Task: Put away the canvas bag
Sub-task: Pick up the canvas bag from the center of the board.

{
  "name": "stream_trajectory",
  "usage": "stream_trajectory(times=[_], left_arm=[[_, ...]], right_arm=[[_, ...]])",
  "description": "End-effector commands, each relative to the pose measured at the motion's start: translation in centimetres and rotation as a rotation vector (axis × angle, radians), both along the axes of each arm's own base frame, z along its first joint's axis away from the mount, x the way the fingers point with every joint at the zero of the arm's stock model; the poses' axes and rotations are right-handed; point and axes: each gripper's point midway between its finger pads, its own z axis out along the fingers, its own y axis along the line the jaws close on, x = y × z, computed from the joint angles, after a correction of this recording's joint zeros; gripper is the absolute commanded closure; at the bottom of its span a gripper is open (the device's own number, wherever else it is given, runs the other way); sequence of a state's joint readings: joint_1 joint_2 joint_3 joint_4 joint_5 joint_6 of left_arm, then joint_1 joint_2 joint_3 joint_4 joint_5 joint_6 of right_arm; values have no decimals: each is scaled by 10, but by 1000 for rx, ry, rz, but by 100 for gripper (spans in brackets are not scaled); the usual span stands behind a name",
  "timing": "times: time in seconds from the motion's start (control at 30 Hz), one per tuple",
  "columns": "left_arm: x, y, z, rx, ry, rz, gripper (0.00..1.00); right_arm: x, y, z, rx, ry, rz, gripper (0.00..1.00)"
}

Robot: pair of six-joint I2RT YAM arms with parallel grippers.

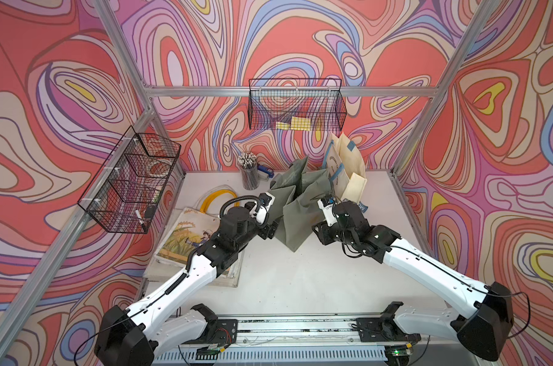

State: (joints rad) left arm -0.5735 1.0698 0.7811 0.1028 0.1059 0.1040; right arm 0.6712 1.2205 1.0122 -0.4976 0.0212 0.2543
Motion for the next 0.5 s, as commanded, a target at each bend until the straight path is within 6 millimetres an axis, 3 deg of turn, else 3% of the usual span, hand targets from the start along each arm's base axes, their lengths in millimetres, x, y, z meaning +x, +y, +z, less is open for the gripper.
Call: stream_trajectory(times=[0.0, 0.1, 0.23, 0.47], left_arm=[[-3, -3, 0, -57, 11, -109, 8], [8, 1, -4, -144, 56, -174, 1], [23, 0, -2, -197, 37, -226, 1], [28, -25, -1, -252, 78, -414, 1]], right_arm=[[0, 10, 5, 47, -8, 42, 51], [-2, 19, 5, 67, -6, 93, 46], [-1, 20, 1, 59, 8, 95, 45], [-1, 20, -5, 42, 23, 95, 45]])
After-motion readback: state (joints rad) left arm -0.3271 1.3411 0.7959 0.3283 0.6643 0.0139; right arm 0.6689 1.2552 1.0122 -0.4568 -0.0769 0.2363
